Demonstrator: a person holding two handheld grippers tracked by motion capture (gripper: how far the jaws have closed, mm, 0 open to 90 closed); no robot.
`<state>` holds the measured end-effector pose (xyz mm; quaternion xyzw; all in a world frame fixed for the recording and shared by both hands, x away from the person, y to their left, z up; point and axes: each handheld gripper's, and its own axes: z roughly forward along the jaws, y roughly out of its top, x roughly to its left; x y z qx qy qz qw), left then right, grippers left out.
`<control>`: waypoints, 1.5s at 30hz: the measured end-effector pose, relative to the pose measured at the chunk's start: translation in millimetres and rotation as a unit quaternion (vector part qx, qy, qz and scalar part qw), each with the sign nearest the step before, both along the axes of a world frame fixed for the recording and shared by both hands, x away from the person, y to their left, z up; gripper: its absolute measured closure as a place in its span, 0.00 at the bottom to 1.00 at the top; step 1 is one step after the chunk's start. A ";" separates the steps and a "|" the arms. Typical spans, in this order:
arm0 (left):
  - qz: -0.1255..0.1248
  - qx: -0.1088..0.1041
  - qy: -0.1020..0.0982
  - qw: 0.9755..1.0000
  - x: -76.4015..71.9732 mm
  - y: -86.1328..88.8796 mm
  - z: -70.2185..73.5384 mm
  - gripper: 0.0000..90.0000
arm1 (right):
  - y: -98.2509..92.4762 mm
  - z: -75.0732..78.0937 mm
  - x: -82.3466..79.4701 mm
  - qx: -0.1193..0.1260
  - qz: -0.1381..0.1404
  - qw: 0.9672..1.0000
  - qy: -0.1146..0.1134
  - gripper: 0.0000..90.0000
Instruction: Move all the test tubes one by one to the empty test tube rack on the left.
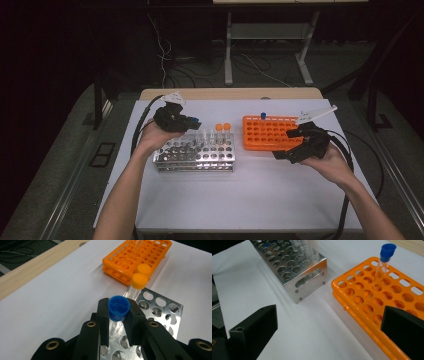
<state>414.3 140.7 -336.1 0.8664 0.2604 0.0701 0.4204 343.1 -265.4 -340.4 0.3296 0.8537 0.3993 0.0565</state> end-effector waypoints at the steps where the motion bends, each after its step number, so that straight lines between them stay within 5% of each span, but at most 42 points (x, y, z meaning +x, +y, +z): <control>1: 0.002 -0.001 0.001 1.000 -0.4 0.1 -1.4 0.83 | -0.4 -0.6 1.8 0.001 -0.002 1.000 0.001 0.00; 8: 0.004 -0.014 0.013 1.000 -2.2 4.3 -5.1 0.79 | -4.4 -7.3 22.2 0.011 -0.014 1.000 0.003 0.01; 18: 0.027 -0.031 0.027 0.999 -9.7 9.6 2.4 0.43 | -3.7 -23.7 49.0 0.017 -0.034 0.999 0.005 0.01; 29: 0.034 -0.036 0.026 0.998 -39.6 12.9 14.3 0.15 | 5.6 -36.1 75.3 0.001 -0.044 0.999 0.002 0.01; 35: 0.050 -0.030 0.021 0.998 -55.9 14.7 13.3 0.00 | 6.3 -42.6 86.4 0.002 -0.046 0.999 -0.003 0.11; 45: 0.038 -0.024 0.022 0.999 -81.8 16.2 6.2 0.00 | 12.0 -51.6 101.4 -0.006 -0.043 0.999 -0.011 0.33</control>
